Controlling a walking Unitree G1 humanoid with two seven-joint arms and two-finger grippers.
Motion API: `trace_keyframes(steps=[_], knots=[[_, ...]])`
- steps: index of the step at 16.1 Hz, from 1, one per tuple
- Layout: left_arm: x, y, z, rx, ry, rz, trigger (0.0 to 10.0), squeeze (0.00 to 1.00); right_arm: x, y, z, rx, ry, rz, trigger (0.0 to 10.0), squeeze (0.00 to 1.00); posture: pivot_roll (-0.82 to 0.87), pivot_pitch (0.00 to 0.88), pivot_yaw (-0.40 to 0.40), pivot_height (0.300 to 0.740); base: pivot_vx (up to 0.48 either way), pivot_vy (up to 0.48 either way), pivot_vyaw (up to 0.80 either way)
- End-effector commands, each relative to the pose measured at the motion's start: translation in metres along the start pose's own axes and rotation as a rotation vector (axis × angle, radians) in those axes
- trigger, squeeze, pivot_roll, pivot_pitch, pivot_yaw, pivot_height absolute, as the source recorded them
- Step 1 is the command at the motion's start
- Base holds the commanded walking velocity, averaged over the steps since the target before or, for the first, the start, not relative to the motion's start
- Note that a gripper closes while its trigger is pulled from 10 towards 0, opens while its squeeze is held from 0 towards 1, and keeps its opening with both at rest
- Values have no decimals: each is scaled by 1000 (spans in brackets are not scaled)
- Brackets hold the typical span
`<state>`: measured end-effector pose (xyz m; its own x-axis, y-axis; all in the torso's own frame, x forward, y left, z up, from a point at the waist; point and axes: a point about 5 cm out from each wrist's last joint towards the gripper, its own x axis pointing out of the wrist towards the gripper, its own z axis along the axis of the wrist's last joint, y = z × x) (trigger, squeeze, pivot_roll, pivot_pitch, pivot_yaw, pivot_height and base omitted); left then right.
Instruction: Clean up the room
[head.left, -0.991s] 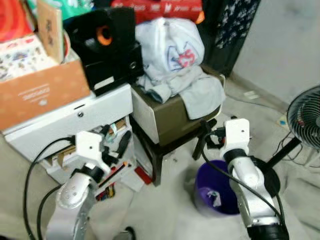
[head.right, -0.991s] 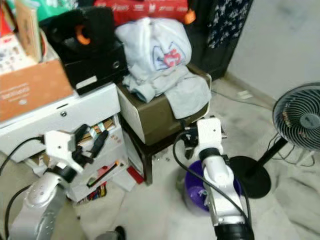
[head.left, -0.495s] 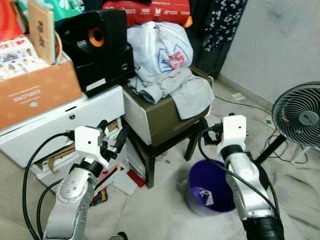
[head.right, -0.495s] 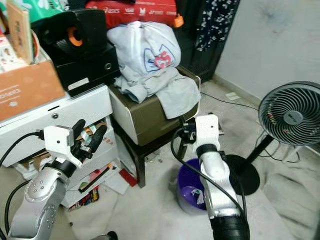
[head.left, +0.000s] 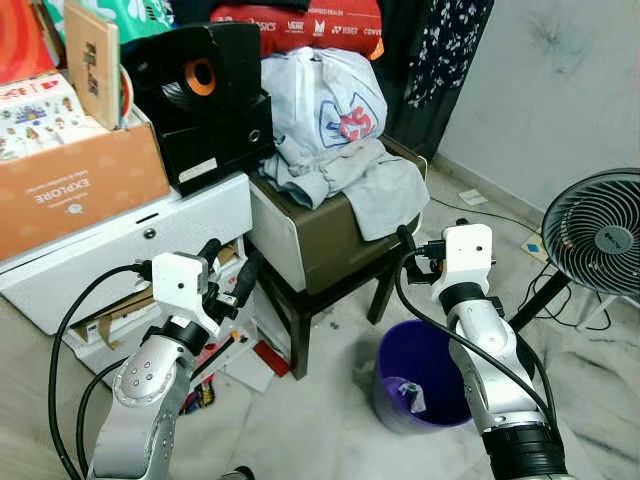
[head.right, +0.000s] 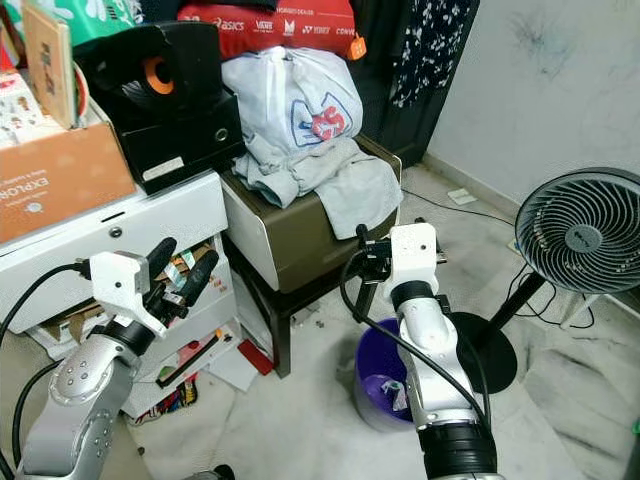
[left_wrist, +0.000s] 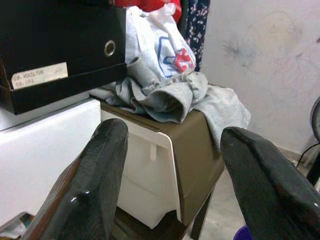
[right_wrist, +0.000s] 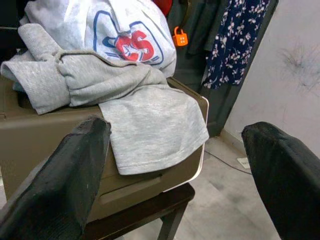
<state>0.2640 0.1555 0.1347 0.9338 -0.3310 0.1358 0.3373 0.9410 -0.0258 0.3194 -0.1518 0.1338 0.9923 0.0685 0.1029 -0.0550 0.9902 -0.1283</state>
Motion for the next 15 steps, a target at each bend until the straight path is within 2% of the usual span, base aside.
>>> trace_keyframes(steps=[1,15], knots=[[0,-3,1,-7,-11,-20,10000,0,-1,-5,-1,5,3,-15,10000,0,-128,58,-55,740,322,0,0],[0,-4,0,-14,-4,-43,10000,0,0,-4,-3,1,10,-8,10000,0,-122,59,-56,740,328,0,0]])
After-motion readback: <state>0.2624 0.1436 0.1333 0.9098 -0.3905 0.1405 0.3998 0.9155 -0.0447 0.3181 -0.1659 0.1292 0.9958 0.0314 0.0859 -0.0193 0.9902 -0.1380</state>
